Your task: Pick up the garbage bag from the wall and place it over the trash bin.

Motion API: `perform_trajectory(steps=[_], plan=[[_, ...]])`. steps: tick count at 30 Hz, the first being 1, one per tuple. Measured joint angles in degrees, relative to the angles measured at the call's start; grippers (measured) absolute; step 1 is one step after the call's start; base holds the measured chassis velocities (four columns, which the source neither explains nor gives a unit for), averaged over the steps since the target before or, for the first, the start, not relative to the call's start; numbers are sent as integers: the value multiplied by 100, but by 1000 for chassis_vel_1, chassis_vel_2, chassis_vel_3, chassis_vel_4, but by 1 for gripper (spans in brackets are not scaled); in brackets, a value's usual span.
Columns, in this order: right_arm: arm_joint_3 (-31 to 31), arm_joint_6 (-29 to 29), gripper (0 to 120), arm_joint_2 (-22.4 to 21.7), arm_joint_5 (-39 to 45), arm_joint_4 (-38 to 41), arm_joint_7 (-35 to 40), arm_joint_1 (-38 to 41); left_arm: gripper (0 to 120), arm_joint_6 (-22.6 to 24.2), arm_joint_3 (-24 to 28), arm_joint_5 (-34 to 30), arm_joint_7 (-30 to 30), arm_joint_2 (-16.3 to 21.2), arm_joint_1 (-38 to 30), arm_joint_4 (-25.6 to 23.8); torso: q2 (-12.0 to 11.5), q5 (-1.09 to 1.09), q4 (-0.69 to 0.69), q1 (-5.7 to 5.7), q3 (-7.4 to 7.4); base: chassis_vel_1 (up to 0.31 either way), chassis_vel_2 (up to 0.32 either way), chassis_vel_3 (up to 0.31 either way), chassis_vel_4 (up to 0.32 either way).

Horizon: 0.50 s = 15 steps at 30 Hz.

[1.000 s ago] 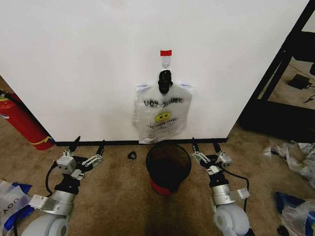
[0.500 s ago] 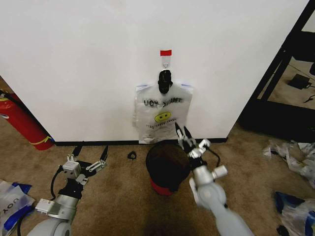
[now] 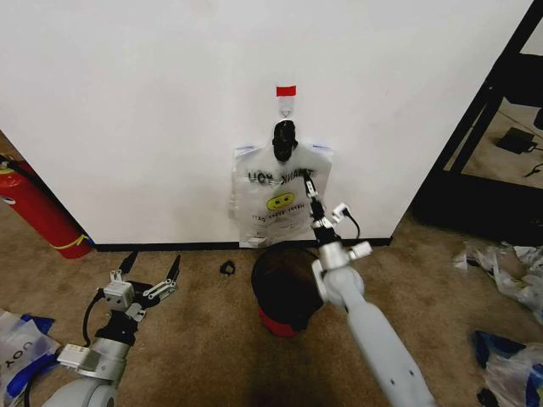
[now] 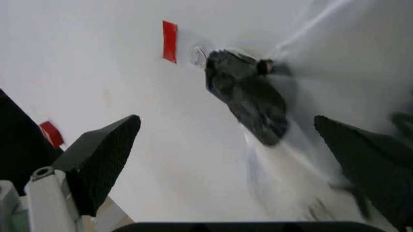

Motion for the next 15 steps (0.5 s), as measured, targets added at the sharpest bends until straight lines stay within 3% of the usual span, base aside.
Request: perform_trajectory(steps=[9, 15], plan=[[105, -109, 99, 312, -103, -715, -62, 551, 100, 22, -25, 30, -31, -54, -30, 14, 0, 0, -1, 0, 0, 0, 0, 0, 0], [140, -145, 88, 360, -194, -948, -141, 648, 100, 27, -47, 26, -60, -63, -35, 13, 0, 1, -1, 0, 0, 0, 0, 0, 0]])
